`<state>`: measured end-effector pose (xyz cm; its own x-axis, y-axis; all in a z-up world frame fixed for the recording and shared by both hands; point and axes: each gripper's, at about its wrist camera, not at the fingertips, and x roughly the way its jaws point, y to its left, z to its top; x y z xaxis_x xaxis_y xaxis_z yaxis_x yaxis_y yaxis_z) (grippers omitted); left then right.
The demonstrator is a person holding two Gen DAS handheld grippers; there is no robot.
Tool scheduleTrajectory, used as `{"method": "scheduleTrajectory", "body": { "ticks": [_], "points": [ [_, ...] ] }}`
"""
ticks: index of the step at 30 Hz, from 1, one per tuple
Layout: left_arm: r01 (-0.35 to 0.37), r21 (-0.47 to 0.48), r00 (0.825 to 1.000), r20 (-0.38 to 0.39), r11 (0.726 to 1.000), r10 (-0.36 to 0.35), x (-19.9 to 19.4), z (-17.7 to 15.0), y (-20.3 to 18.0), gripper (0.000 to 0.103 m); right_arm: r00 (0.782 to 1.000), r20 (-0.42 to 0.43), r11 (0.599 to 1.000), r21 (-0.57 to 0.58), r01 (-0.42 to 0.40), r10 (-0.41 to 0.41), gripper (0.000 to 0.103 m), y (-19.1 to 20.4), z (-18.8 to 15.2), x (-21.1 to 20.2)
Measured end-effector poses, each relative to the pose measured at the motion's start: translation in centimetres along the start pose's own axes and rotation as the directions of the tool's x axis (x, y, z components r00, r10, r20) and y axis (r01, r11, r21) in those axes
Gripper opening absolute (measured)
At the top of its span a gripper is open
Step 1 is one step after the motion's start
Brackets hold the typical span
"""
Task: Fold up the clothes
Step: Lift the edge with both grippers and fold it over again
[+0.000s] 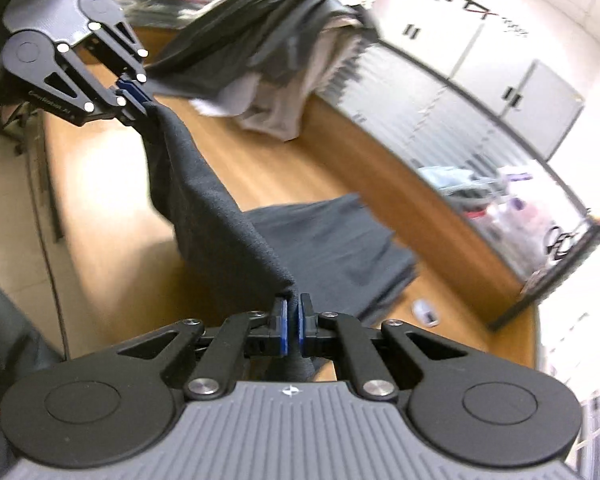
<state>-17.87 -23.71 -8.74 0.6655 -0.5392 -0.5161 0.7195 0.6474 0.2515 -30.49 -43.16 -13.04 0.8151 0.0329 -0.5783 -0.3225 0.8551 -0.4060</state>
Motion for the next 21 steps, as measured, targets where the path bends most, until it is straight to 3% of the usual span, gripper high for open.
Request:
{"method": "scheduleTrajectory", "body": {
  "ticks": [9, 15, 21],
  "points": [
    [0.004, -0.172, 1.0, 0.011, 0.985, -0.002, 6.9, 6.2, 9.4, 0.008, 0.996, -0.021, 0.994, 0.064, 0.083, -0.082, 0.005, -7.6, 3.4, 7.4],
    [0.039, -0.23, 0.997, -0.05, 0.972, -0.051, 13.6, 8.7, 15.3, 0.007, 0.995, -0.064, 0.992, 0.094, 0.088, -0.083, 0.005, -12.7, 4.5, 14.0],
    [0.074, -0.41, 0.975, -0.161, 0.909, -0.152, 22.3, 8.5, 21.0, 0.007, 0.986, -0.167, 0.992, 0.128, 0.001, 0.021, 0.005, -18.1, 5.3, 22.2]
  ]
}}
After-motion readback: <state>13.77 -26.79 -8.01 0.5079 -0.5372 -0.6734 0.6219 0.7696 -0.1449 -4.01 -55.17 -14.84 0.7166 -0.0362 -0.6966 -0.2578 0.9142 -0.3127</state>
